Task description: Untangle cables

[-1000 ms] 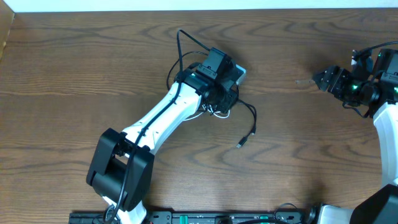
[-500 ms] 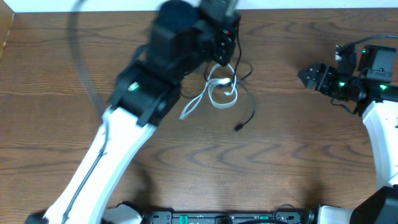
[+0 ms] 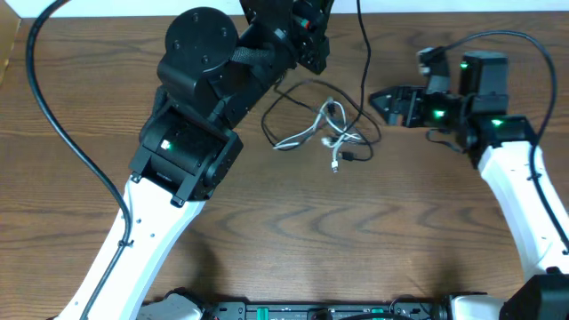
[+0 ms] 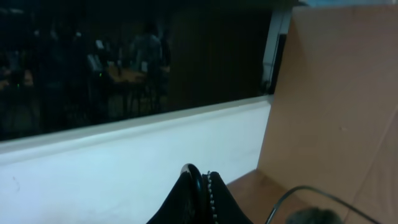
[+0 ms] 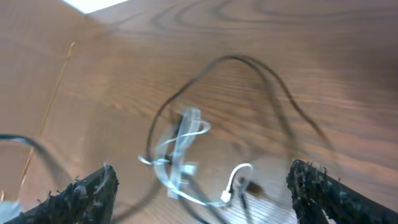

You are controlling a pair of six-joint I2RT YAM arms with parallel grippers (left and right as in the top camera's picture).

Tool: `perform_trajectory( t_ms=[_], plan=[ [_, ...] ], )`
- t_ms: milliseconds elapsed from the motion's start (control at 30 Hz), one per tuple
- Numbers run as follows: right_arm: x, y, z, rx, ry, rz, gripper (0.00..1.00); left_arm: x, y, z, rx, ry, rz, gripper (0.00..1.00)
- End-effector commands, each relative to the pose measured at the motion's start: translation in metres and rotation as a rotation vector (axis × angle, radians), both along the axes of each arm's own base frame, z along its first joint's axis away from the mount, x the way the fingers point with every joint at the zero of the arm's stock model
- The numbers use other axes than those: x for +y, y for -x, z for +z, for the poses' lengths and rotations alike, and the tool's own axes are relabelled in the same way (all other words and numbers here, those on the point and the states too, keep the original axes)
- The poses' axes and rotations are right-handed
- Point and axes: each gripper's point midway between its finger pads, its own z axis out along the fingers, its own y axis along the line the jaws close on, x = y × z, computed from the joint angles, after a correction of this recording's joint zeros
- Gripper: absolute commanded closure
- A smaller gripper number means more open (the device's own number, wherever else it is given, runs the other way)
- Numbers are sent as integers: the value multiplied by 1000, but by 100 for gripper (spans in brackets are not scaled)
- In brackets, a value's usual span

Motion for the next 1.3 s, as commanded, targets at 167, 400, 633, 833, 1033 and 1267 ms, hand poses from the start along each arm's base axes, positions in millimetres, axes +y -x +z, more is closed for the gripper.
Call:
perform_trajectory(
  t_ms=[167, 400, 633, 833, 1033, 1267],
  plan=[
    [40, -2, -35, 61, 4, 108, 15, 23, -1, 29, -67, 80, 110, 93],
    [46, -8, -75, 143, 14, 121, 19, 46, 3, 43, -90, 119, 209, 93],
    [67, -10, -85, 159, -88, 201, 24, 54, 8, 45, -86, 117, 218, 93],
    [75, -19, -68, 144, -180, 184, 33, 52, 6, 37, -59, 96, 219, 93],
    [88, -19, -66, 230, -241, 123, 45, 52, 4, 31, -39, 81, 219, 92],
    [129, -3, -90, 325, -215, 122, 45, 52, 4, 30, -36, 79, 220, 93]
  ],
)
